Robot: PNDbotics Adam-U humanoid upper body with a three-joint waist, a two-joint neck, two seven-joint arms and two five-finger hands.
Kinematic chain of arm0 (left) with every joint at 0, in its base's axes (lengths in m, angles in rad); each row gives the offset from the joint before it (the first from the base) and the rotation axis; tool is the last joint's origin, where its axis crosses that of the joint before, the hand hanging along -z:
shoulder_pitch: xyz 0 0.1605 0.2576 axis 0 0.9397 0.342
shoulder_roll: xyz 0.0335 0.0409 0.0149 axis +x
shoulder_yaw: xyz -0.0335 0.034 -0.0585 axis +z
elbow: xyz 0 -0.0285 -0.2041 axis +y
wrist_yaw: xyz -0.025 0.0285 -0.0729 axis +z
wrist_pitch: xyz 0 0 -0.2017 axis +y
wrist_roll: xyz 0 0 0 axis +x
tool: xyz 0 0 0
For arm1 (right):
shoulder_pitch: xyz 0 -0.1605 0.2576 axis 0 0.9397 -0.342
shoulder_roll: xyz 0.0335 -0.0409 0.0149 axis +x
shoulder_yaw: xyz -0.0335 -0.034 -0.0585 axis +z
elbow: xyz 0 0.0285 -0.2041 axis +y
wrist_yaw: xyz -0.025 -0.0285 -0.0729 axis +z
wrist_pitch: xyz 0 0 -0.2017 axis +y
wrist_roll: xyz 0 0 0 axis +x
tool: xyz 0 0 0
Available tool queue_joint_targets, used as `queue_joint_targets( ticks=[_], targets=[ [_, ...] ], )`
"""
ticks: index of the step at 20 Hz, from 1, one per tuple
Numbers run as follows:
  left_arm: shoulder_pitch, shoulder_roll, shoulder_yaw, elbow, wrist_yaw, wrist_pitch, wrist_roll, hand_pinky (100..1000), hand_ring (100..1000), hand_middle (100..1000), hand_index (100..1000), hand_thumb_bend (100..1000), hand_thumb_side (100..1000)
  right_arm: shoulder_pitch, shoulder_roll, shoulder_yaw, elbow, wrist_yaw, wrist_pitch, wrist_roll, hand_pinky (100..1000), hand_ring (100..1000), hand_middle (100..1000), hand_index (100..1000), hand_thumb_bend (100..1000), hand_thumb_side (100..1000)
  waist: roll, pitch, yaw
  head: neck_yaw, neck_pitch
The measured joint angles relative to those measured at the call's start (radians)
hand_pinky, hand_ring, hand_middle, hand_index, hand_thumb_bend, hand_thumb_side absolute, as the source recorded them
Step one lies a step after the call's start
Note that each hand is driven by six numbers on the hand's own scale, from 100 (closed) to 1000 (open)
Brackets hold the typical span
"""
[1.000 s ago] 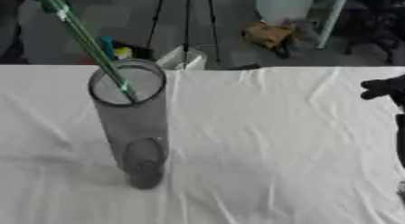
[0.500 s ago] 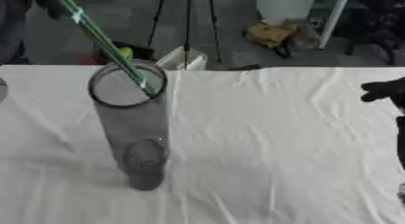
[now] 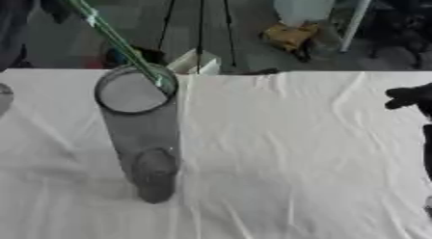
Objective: Arrange flowers into the vase.
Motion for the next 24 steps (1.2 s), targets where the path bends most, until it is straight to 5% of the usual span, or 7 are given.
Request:
queue_joint_targets(
  ticks=[18,24],
  targets=[
    [0.026,0.018,-0.022,0.027,-0.157,0.023,-0.129,100,100,152,326,100,887,-0.001,0.000,0.000,0.000,0.001,0.002,0.002,675,529,494,670,100,1000,0.000,0.004,-0.001,0.000,0.000],
    [0.034,0.027,-0.025,0.030,-0.202,0.036,-0.186,100,110,270,405,100,880,-0.001,0.000,0.000,0.000,0.002,0.005,0.005,677,528,493,670,100,1000,0.000,0.004,-0.001,0.000,0.000]
  ],
)
